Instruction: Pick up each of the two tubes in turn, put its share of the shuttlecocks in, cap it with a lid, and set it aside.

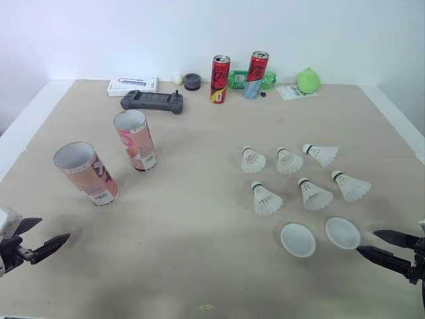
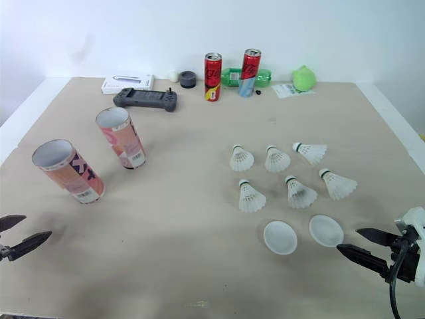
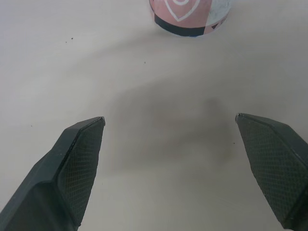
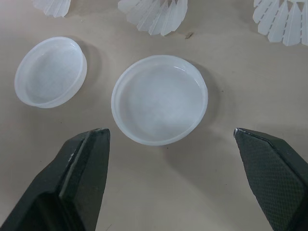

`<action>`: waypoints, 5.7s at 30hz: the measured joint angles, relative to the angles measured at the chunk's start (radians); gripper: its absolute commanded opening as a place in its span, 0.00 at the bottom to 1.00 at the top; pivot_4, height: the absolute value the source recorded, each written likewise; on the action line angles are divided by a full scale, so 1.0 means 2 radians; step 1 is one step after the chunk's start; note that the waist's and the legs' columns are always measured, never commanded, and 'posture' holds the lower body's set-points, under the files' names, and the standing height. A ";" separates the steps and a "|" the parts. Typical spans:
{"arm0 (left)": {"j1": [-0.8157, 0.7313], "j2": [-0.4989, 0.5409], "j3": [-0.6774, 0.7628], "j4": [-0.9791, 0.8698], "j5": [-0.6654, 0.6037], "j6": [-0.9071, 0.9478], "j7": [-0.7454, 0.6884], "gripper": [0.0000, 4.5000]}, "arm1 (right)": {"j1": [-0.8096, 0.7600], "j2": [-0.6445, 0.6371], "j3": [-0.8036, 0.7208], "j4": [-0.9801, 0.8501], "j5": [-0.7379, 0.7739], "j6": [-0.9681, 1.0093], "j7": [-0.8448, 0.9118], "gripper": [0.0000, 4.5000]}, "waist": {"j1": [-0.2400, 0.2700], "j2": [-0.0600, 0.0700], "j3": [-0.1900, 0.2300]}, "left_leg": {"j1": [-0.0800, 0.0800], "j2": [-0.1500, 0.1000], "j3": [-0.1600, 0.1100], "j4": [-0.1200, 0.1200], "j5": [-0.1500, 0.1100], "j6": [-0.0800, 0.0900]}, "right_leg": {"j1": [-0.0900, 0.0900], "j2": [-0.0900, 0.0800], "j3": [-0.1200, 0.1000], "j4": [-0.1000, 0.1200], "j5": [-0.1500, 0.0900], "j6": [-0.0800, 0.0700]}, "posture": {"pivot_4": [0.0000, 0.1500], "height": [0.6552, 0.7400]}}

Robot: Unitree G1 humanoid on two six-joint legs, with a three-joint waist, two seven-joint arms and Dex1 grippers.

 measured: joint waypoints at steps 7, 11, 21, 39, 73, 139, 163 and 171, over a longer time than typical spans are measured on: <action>-0.020 0.013 0.008 0.034 0.001 0.000 -0.005 1.00 | -0.015 -0.001 0.000 0.001 -0.001 0.005 0.001 0.99 | 0.000 -0.001 0.000 | 0.001 0.001 0.001 0.000 0.000 0.000 | 0.000 0.001 0.002 0.001 0.001 0.000 | 1.00 1.00; -0.019 0.013 0.010 0.033 0.006 0.000 -0.007 1.00 | -0.017 -0.001 0.000 0.001 -0.001 0.012 0.001 0.99 | 0.000 -0.001 -0.001 | 0.001 0.001 0.002 0.000 0.000 0.000 | 0.000 0.001 0.002 0.001 0.001 0.000 | 1.00 1.00; -0.018 0.014 0.010 0.016 0.005 0.018 -0.008 1.00 | -0.028 -0.002 0.000 -0.003 0.002 0.020 0.004 0.99 | 0.000 -0.001 -0.001 | 0.002 0.001 0.002 0.001 0.000 0.000 | 0.000 0.001 0.003 0.001 0.001 0.000 | 1.00 1.00; -0.126 -0.100 -0.081 -0.035 0.001 0.005 0.095 1.00 | -0.400 0.105 0.315 -0.262 0.178 0.131 -0.160 0.99 | -0.003 -0.003 -0.002 | 0.001 0.006 0.002 0.002 0.001 0.000 | 0.000 0.007 0.004 0.001 0.006 0.000 | 1.00 1.00; -0.261 -0.124 -0.184 0.174 0.088 -0.155 0.120 0.80 | -0.432 0.168 0.392 -0.232 0.108 0.090 -0.166 1.00 | -0.003 -0.002 -0.002 | 0.002 0.011 0.002 0.002 0.001 0.000 | 0.000 0.013 0.004 0.002 0.008 -0.003 | 1.00 1.00; -0.302 -0.057 -0.381 -0.018 0.432 -0.100 0.147 0.79 | -0.508 0.289 0.535 -0.112 -0.105 0.016 -0.245 0.01 | 0.001 0.002 -0.005 | 0.002 0.011 0.008 0.002 0.006 0.002 | -0.002 0.012 0.008 0.002 0.011 -0.002 | 1.00 1.00; -0.290 -0.066 -0.373 -0.019 0.431 -0.104 0.156 0.79 | -0.377 0.348 0.416 -0.142 -0.149 0.053 -0.415 0.99 | 0.001 0.004 -0.006 | 0.002 0.011 0.010 0.000 0.006 0.002 | -0.004 0.012 0.010 0.002 0.011 -0.002 | 1.00 1.00; -0.297 -0.066 -0.375 -0.007 0.427 -0.114 0.154 0.79 | -0.437 0.406 0.399 -0.013 -0.179 0.045 -0.485 0.99 | 0.000 0.004 -0.006 | 0.002 0.011 0.013 0.001 0.006 0.002 | -0.004 0.011 0.011 0.001 0.012 -0.001 | 1.00 1.00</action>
